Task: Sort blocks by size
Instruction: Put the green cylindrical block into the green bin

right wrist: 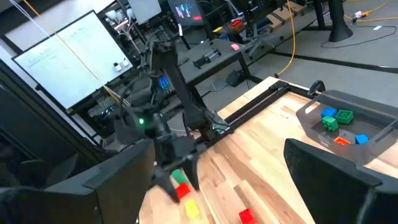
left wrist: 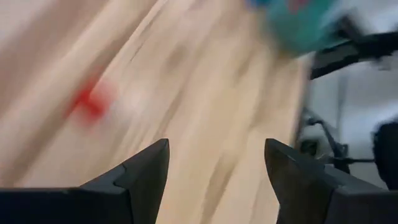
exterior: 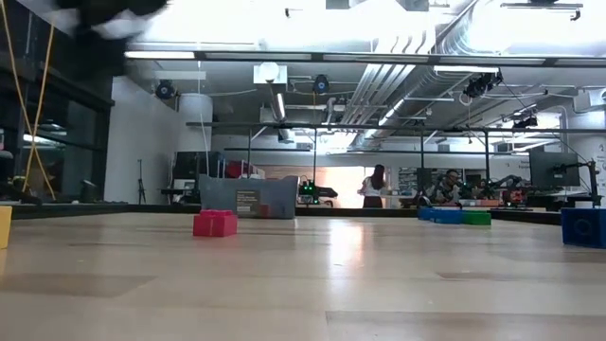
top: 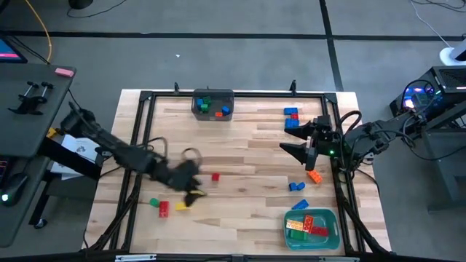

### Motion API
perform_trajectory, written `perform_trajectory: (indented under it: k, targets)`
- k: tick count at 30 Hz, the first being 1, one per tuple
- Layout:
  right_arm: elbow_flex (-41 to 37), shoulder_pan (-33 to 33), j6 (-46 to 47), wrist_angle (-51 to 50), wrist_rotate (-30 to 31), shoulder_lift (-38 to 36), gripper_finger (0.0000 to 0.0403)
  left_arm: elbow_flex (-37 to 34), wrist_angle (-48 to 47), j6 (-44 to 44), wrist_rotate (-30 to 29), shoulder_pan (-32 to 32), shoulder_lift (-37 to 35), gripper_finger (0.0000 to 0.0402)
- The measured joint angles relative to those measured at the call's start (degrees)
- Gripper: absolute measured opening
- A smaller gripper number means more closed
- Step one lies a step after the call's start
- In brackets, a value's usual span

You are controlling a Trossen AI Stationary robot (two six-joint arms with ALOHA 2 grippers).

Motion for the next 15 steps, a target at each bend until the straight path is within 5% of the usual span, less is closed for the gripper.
perform_trajectory:
  k: [3, 7, 10, 15]
  targets:
    - [0.0, 0.0, 0.0, -0.3, 0.0, 0.0, 0.0353, -2.3, -16.1, -18.5, 2.0, -6.1, -5.7, 0.0244]
    - [0.0, 0.0, 0.0, -0.4, 0.0, 0.0, 0.0353, -2.0, -34.0, -32.8, 12.6, -10.5, -7.9, 0.0241]
    - [0.0, 0.0, 0.0, -0.4, 0.0, 0.0, 0.0353, -2.0, -39.0, -37.3, 19.1, -12.8, -7.4, 0.0241]
    - [0.0, 0.0, 0.0, -1.0, 0.0, 0.0, 0.0353, -2.0, -38.2, -41.4, 20.1, -15.8, -4.7, 0.024]
